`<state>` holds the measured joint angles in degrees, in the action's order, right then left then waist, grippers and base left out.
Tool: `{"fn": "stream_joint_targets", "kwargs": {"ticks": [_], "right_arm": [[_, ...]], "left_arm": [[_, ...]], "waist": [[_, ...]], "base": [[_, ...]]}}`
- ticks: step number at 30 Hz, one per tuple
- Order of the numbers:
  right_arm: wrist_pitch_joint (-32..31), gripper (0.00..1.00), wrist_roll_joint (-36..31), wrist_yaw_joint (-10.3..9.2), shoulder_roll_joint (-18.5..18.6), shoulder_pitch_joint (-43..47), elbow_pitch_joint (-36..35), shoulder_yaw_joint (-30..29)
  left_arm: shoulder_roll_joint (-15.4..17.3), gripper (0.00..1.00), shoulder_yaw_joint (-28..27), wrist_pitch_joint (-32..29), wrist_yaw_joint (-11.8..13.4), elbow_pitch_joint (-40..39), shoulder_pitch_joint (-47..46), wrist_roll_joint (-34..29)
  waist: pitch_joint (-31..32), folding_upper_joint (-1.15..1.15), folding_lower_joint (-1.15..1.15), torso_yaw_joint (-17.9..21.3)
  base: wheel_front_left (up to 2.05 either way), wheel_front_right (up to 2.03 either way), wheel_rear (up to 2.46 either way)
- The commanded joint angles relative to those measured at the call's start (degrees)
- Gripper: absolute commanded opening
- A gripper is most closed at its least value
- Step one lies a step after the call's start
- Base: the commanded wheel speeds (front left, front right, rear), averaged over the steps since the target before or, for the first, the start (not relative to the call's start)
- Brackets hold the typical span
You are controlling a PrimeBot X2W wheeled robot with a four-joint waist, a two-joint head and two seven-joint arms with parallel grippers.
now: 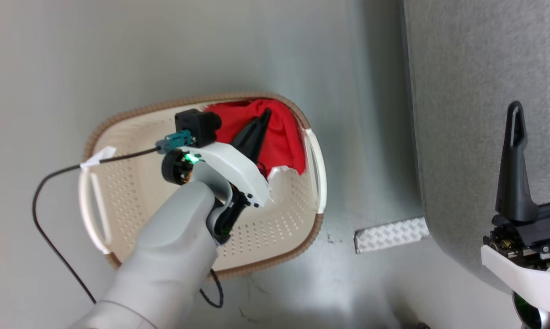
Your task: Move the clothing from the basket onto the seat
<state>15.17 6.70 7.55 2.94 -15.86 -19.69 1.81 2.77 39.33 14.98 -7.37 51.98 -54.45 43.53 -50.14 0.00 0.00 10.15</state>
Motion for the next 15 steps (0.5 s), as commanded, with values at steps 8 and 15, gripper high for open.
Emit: {"fn": "stream_joint_targets", "kwargs": {"ticks": [8,15], "right_arm": [[0.0,1.00,-1.2,-0.12,0.0,2.3,3.4,-2.1],[0.0,1.00,-0.9,-0.12,0.0,4.7,7.8,-3.7]], "left_arm": [[0.8,0.00,-3.9,0.2,-0.2,-8.9,6.3,0.8],[0.5,0.00,-8.2,0.2,-0.2,-15.7,13.5,-1.2]], "waist": [[9.9,0.00,0.00,-3.3],[19.2,0.00,0.00,-4.9]], "base": [[0.00,0.00,0.00],[0.00,0.00,0.00]]}}
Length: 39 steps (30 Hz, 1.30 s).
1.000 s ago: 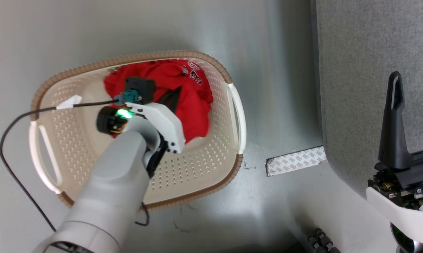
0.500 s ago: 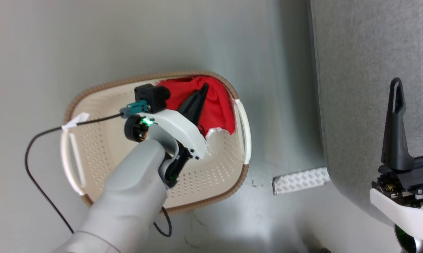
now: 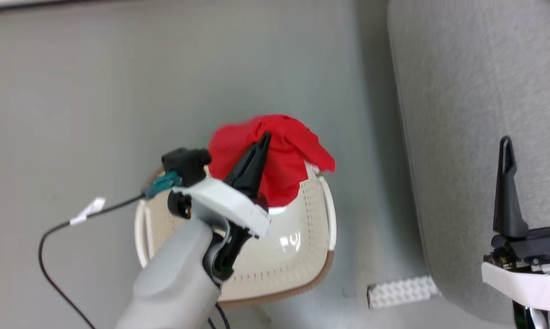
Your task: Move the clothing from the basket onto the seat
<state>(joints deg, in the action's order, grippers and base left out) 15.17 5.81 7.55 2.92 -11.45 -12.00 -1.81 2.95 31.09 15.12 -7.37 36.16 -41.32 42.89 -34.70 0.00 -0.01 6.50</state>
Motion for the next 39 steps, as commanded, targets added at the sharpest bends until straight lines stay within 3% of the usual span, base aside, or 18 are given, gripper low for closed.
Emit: {"fn": "stream_joint_targets", "kwargs": {"ticks": [1,25,39], "right_arm": [[-0.1,1.00,0.1,-0.12,0.0,0.8,0.6,-0.1],[-0.1,1.00,-0.2,-0.12,1.5,12.5,16.3,1.1],[0.0,1.00,1.4,-0.12,1.8,15.5,20.0,2.9]], "left_arm": [[0.3,0.00,-0.5,0.0,-0.2,-0.7,1.5,-0.8],[2.6,0.00,-6.9,0.0,-0.2,-15.7,16.0,-9.5],[6.2,0.00,-8.3,-0.7,1.3,-17.4,20.3,-9.7]], "waist": [[5.0,0.00,0.01,-1.3],[34.0,0.00,0.01,-4.6],[39.6,0.00,0.01,-4.8]], "base": [[0.00,0.00,0.00],[0.00,0.00,0.00],[0.00,0.00,0.00]]}}
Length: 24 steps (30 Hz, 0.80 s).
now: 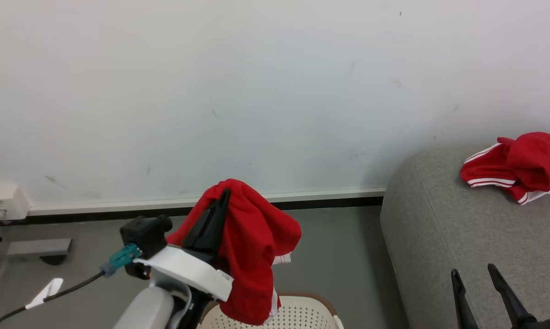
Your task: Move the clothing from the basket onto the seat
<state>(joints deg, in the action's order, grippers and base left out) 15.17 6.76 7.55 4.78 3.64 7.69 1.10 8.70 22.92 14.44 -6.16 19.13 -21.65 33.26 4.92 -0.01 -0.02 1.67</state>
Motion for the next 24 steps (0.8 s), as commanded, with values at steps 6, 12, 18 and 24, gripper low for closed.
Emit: {"fn": "stream_joint_targets", "kwargs": {"ticks": [6,12,18,24], "right_arm": [[-0.1,1.00,1.0,-0.12,-0.3,0.8,0.5,0.6],[0.0,1.00,1.4,-0.12,0.2,0.0,0.0,1.4],[0.0,1.00,2.0,-0.12,1.2,-1.6,-1.6,5.3],[0.0,1.00,3.9,-0.12,3.2,-3.7,-4.9,12.9]], "left_arm": [[1.0,0.00,0.2,-0.7,0.6,-1.7,1.7,0.1],[1.1,0.00,0.9,-1.1,0.6,-3.1,2.0,0.0],[1.5,0.00,2.3,-1.6,0.5,-4.9,1.7,-1.2],[0.6,0.00,5.6,-3.2,0.2,-8.1,2.5,-2.5]], "waist": [[-0.1,0.01,0.02,0.0],[-0.3,0.01,0.02,0.2],[-0.3,0.01,0.02,0.9],[-0.3,0.01,0.02,1.7]], "base": [[0.00,0.00,0.00],[0.00,0.00,0.00],[0.00,0.00,0.00],[0.00,0.00,0.00]]}}
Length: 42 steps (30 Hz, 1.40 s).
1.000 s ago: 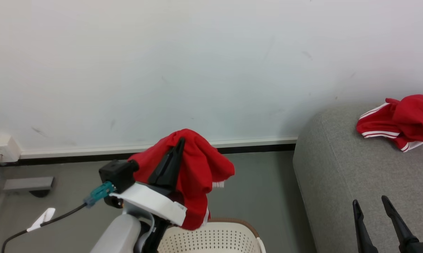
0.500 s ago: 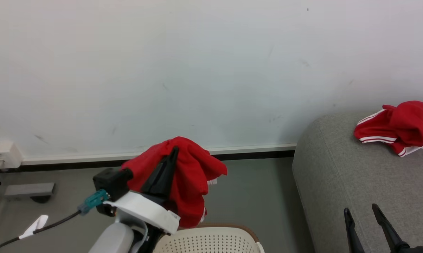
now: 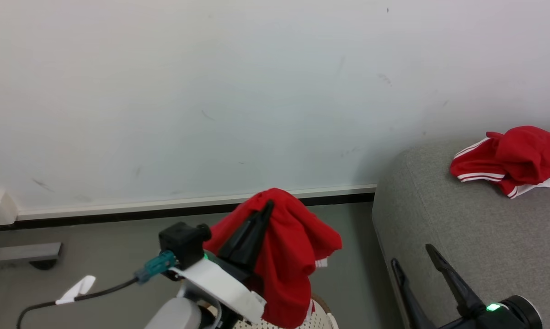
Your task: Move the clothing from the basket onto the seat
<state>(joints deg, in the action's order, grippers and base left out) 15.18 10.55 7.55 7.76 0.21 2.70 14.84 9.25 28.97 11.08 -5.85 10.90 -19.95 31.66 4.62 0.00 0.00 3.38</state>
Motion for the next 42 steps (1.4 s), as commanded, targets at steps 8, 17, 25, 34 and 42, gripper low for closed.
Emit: {"fn": "stream_joint_targets", "kwargs": {"ticks": [8,17,25,34,42], "right_arm": [[-0.5,1.00,2.0,-0.12,3.2,-4.6,-2.2,9.7],[-0.7,1.00,3.7,-0.12,3.9,-6.5,-0.9,12.8],[-1.5,1.00,4.3,-0.12,4.3,-6.7,1.0,13.4],[-0.9,0.00,5.3,-0.12,3.7,-6.6,2.6,10.3],[-0.5,0.00,4.9,-0.13,3.7,-6.5,1.4,4.2]], "left_arm": [[-2.3,0.00,5.5,-1.7,-0.6,-1.8,1.3,-1.3],[-4.4,0.00,11.6,-2.1,-1.1,-2.7,0.4,-0.8],[-4.5,0.00,15.3,-3.5,-1.4,-4.9,0.3,0.7],[-3.8,0.00,15.9,-3.2,-1.2,-4.0,0.9,1.9],[-3.6,1.00,14.9,-0.7,0.3,-1.4,1.6,1.3]], "waist": [[-0.6,0.00,0.00,0.9],[-0.8,0.00,0.00,1.2],[-1.2,0.00,0.00,1.7],[-1.5,0.00,0.00,2.3],[-2.4,0.00,0.00,5.5]], "base": [[0.00,0.00,0.00],[0.00,0.00,0.00],[0.00,0.00,0.00],[0.00,0.00,0.00],[0.00,0.00,0.00]]}}
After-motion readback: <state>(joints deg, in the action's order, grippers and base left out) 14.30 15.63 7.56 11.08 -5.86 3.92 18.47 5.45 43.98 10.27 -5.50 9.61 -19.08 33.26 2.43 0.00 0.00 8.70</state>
